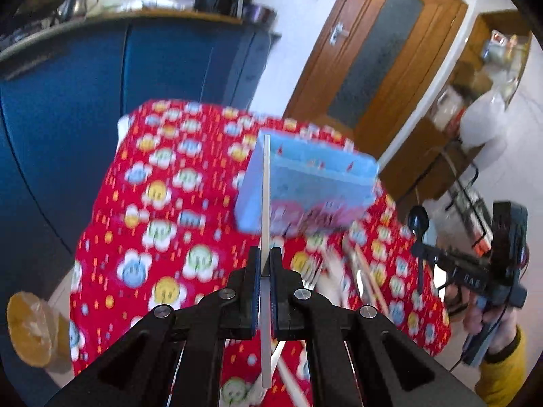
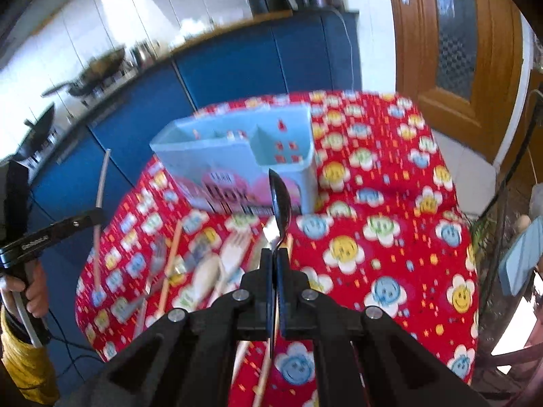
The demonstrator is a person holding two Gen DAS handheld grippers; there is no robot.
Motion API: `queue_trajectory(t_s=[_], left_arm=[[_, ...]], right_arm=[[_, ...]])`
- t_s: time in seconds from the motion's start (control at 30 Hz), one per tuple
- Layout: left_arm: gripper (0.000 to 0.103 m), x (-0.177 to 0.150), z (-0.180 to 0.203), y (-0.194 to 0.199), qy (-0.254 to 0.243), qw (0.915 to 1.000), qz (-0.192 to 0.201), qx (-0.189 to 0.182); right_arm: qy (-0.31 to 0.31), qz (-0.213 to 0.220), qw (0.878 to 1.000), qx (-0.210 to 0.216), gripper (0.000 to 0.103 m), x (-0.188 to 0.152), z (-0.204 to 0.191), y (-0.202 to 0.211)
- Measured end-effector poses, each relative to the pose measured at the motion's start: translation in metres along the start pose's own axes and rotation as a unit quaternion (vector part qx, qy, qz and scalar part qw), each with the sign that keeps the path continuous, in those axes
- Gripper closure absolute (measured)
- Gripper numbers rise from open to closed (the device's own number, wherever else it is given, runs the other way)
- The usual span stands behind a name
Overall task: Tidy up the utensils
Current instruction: 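Lift the black spoon with the right tool while the left tool carries the white chopstick to the blue box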
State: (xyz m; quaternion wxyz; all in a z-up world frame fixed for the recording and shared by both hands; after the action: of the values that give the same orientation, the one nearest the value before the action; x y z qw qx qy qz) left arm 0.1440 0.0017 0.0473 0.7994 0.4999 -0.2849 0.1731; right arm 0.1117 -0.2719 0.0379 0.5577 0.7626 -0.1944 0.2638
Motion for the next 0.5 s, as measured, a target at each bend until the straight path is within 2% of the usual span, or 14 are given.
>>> queue_trajectory(t_s=[0.17,0.27,0.5], left_arm=[[0.098,0.034,0.011,0.003,0.005,0.9983,0.057,-0.013],[0.098,0.055,0.015,0.003,0.01,0.996,0.088,-0.017],[0.098,0.095,0.022,0.001,-0.001,0.9865,0.163,-0.015]], right_arm=[[0.015,0.082,0.996,0.014,0.099,0.023,-0.01,0.013],[0.021,0.117,0.993,0.022,0.099,0.038,-0.013,0.018],[0.035,0.171,0.984,0.022,0.099,0.064,-0.013,0.014]])
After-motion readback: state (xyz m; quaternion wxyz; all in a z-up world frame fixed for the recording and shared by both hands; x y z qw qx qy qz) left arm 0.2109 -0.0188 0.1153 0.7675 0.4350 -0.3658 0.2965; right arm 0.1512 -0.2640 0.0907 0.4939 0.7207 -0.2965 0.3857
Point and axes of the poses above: each gripper's, at about its wrist camera, not at the fingertips, and y roughly against the way its jaws point, z to its right, x to its top, the point moved 4 cm from there along -y, roughly the way its jaws point, and after that the axes turned 3 degrees about -z, right-handed, at the moved point
